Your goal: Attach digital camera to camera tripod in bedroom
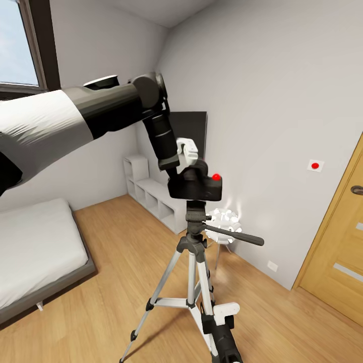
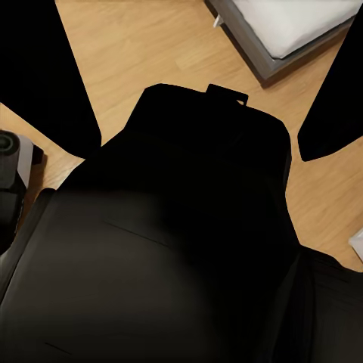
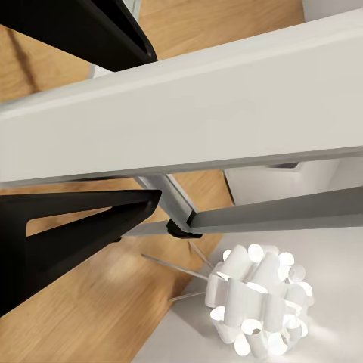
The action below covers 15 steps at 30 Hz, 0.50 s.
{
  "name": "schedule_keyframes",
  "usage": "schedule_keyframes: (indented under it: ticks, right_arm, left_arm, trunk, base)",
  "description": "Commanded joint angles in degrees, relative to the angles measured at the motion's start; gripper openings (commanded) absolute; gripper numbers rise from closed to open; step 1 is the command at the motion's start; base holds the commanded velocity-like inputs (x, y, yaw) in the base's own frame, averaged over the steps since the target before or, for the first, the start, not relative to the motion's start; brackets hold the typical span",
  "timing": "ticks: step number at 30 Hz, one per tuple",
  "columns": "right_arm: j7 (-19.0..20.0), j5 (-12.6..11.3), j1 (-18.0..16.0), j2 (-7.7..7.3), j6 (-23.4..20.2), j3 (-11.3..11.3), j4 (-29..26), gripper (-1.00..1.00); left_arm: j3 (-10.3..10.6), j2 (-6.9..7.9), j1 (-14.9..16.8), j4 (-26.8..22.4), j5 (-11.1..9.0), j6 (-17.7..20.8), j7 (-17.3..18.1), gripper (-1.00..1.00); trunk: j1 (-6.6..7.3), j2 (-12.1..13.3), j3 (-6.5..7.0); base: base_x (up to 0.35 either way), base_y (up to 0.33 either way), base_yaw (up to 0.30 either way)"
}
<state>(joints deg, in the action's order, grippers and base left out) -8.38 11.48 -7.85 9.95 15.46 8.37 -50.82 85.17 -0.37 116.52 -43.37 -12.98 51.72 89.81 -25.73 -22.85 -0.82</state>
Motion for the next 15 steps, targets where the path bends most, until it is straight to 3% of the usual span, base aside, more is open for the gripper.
schedule_keyframes:
  ticks: [1, 6, 15]
  right_arm:
    - [0.6, 1.7, 0.0, 0.05, 1.1, 0.1, 4.8, -1.00]
    - [0.6, 1.7, 0.0, 0.05, 1.1, 0.2, 4.8, -1.00]
    - [0.6, 1.7, 0.0, 0.05, 1.1, 0.2, 4.8, -1.00]
  left_arm:
    - [0.4, -0.04, -0.2, 0.0, -0.1, 0.7, 0.2, -1.00]
    - [1.2, -0.35, -2.3, 0.1, 0.2, 0.7, 0.2, -1.00]
    - [1.8, -0.36, -2.9, 0.1, 0.2, 0.7, 0.2, -1.00]
  trunk:
    - [-0.05, -0.1, -0.10]
    - [-0.05, -0.1, -0.10]
    - [-0.05, -0.1, -0.10]
  base:
    - [0.000, 0.000, 0.000]
    - [0.000, 0.000, 0.000]
    - [0.000, 0.000, 0.000]
